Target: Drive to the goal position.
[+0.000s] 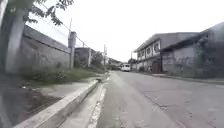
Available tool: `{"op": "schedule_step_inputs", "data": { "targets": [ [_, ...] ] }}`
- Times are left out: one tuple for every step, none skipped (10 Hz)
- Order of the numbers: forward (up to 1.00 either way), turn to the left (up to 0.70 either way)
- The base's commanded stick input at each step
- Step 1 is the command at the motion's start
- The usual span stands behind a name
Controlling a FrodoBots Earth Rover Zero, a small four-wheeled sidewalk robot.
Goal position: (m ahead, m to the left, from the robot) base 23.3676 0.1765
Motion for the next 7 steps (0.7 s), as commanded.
{"op": "schedule_step_inputs", "data": {
  "targets": [
    [0.7,0.0],
    [0.7,0.0],
    [0.7,0.0],
    [0.7,0.0],
    [0.7,0.0],
    [0.7,0.0],
    [0.7,0.0]
  ]
}}
